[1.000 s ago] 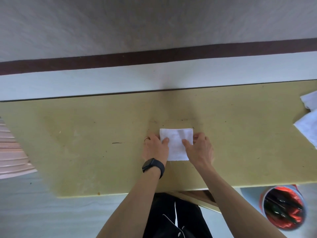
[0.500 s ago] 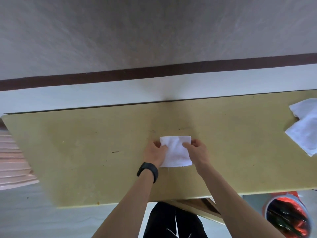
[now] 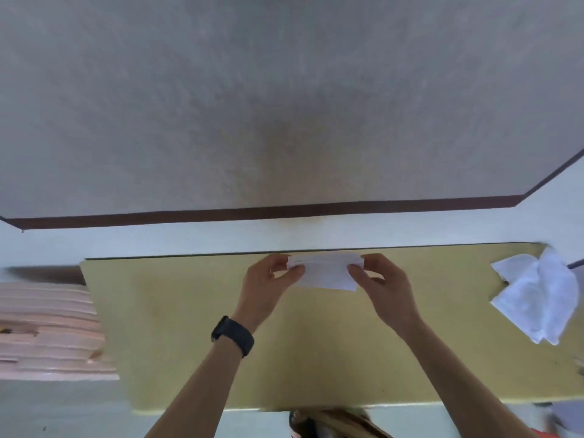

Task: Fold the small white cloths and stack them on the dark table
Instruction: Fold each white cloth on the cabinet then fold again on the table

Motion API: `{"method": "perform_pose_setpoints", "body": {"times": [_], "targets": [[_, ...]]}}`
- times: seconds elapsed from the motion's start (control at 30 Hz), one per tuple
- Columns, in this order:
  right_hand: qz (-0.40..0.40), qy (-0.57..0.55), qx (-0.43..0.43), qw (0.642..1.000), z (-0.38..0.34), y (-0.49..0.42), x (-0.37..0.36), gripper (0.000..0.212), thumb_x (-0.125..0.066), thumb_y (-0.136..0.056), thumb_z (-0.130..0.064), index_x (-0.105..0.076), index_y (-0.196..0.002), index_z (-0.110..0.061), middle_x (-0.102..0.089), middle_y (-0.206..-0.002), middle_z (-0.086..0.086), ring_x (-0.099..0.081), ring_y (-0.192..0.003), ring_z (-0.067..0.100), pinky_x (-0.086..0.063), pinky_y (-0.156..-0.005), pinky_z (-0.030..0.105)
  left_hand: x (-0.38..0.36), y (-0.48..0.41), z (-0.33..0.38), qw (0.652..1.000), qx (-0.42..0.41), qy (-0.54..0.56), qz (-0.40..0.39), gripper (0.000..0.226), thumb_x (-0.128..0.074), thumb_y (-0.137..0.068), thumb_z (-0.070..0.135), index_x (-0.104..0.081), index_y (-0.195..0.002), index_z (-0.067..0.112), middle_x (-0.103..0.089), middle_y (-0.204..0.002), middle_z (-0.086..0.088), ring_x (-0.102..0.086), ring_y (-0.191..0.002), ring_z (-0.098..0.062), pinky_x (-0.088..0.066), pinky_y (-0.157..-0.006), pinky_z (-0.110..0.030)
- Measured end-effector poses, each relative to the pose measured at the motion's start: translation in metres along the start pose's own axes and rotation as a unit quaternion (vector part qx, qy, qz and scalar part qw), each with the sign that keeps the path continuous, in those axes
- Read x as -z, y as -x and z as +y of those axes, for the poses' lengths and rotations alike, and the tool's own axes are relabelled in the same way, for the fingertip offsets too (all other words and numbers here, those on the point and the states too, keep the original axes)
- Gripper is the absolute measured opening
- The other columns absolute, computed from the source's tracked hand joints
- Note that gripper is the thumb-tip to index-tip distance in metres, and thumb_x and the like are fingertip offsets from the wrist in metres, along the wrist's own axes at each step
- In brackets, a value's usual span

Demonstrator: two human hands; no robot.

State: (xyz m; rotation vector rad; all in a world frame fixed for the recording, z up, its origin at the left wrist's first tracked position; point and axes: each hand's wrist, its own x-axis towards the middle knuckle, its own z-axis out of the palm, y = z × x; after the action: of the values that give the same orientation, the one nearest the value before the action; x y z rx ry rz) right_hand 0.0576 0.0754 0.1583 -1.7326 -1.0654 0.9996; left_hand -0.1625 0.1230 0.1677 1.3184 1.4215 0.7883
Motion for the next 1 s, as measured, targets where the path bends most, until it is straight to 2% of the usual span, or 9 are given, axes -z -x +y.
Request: {"method": "perform_pose_setpoints", "body": {"times": [0.07, 0.17, 0.33, 0.47, 0.53, 0.7, 0.83, 0.93, 1.0], "targets": [[0.014, 0.008, 0.054, 0.998, -0.031, 0.009, 0.005, 0.005, -0.069, -0.091, -0.026, -0.067, -0.089, -0.029, -0.07, -0.088, -0.023, -0.065, -0.083, -0.002, -0.046, -0.07, 0.009, 0.015, 0.011, 0.029, 0.999, -0.036, 0.006, 0.01, 0.006, -0.077, -0.085, 0.024, -0.072, -0.088, 0.023, -0.073, -0.081, 0.015, -0.066, -0.079, -0.001, -0.046, -0.069, -0.011], [0.03, 0.007, 0.131, 0.991, -0.072, 0.028, 0.007, 0.007, -0.062, -0.095, -0.028, -0.062, -0.091, -0.024, -0.069, -0.087, -0.015, -0.063, -0.084, 0.001, -0.047, -0.071, 0.011, 0.035, 0.036, 0.064, 0.994, -0.096, 0.019, 0.04, 0.011, -0.075, -0.087, 0.028, -0.071, -0.09, 0.019, -0.072, -0.083, 0.005, -0.065, -0.079, -0.01, -0.049, -0.072, -0.022], [0.025, 0.019, 0.223, 0.974, -0.125, 0.071, 0.0, 0.011, -0.049, -0.101, -0.034, -0.052, -0.094, -0.026, -0.065, -0.087, -0.012, -0.059, -0.079, 0.001, -0.045, -0.061, 0.014, 0.053, 0.101, 0.101, 0.976, -0.162, -0.004, 0.145, 0.012, -0.066, -0.093, 0.036, -0.061, -0.09, 0.025, -0.055, -0.066, 0.012, -0.048, -0.061, -0.006, -0.038, -0.056, -0.016], [0.024, 0.065, 0.291, 0.954, -0.147, 0.113, -0.014, 0.02, -0.035, -0.101, -0.043, -0.045, -0.095, -0.026, -0.06, -0.076, -0.01, -0.058, -0.072, 0.012, -0.039, -0.059, 0.034, 0.061, 0.163, 0.108, 0.946, -0.173, -0.059, 0.267, 0.016, -0.05, -0.099, 0.043, -0.051, -0.1, 0.027, -0.062, -0.073, 0.008, -0.055, -0.061, -0.005, -0.045, -0.056, -0.026], [0.006, 0.075, 0.325, 0.943, -0.147, 0.14, -0.024, 0.026, -0.029, -0.1, -0.046, -0.041, -0.095, -0.024, -0.056, -0.071, -0.008, -0.055, -0.066, 0.017, -0.037, -0.059, 0.035, 0.062, 0.198, 0.102, 0.931, -0.161, -0.104, 0.311, 0.017, -0.041, -0.102, 0.043, -0.044, -0.105, 0.027, -0.063, -0.074, 0.004, -0.06, -0.063, -0.012, -0.047, -0.057, -0.037], [-0.108, 0.115, 0.345, 0.925, -0.122, 0.221, -0.055, 0.02, -0.033, -0.102, -0.042, -0.037, -0.096, -0.023, -0.054, -0.068, -0.007, -0.051, -0.063, 0.024, -0.037, -0.057, 0.036, 0.075, 0.299, 0.056, 0.907, -0.079, -0.089, 0.404, 0.021, -0.04, -0.103, 0.04, -0.044, -0.104, 0.02, -0.064, -0.079, -0.002, -0.062, -0.072, -0.023, -0.047, -0.062, -0.039], [-0.24, 0.1, 0.306, 0.916, -0.098, 0.311, -0.089, 0.021, -0.038, -0.102, -0.04, -0.041, -0.098, -0.02, -0.058, -0.075, 0.0, -0.053, -0.068, 0.026, -0.035, -0.057, 0.035, 0.092, 0.407, -0.001, 0.882, 0.006, -0.036, 0.471, 0.017, -0.046, -0.101, 0.04, -0.046, -0.1, 0.023, -0.064, -0.086, 0.003, -0.061, -0.08, -0.016, -0.046, -0.061, -0.023], [-0.314, 0.083, 0.308, 0.894, -0.088, 0.393, -0.128, 0.019, -0.042, -0.102, -0.035, -0.044, -0.097, -0.017, -0.062, -0.076, 0.005, -0.052, -0.068, 0.029, -0.032, -0.057, 0.036, 0.109, 0.501, -0.032, 0.844, 0.063, 0.008, 0.533, 0.02, -0.047, -0.101, 0.04, -0.05, -0.1, 0.021, -0.064, -0.086, 0.004, -0.061, -0.078, -0.016, -0.052, -0.069, -0.036], [-0.366, 0.079, 0.319, 0.871, -0.085, 0.457, -0.153, 0.019, -0.043, -0.102, -0.033, -0.045, -0.096, -0.015, -0.06, -0.072, 0.005, -0.05, -0.065, 0.029, -0.029, -0.057, 0.037, 0.122, 0.567, -0.05, 0.807, 0.106, 0.048, 0.579, 0.024, -0.048, -0.1, 0.043, -0.053, -0.097, 0.02, -0.064, -0.086, 0.002, -0.06, -0.077, -0.016, -0.053, -0.068, -0.037]]}}
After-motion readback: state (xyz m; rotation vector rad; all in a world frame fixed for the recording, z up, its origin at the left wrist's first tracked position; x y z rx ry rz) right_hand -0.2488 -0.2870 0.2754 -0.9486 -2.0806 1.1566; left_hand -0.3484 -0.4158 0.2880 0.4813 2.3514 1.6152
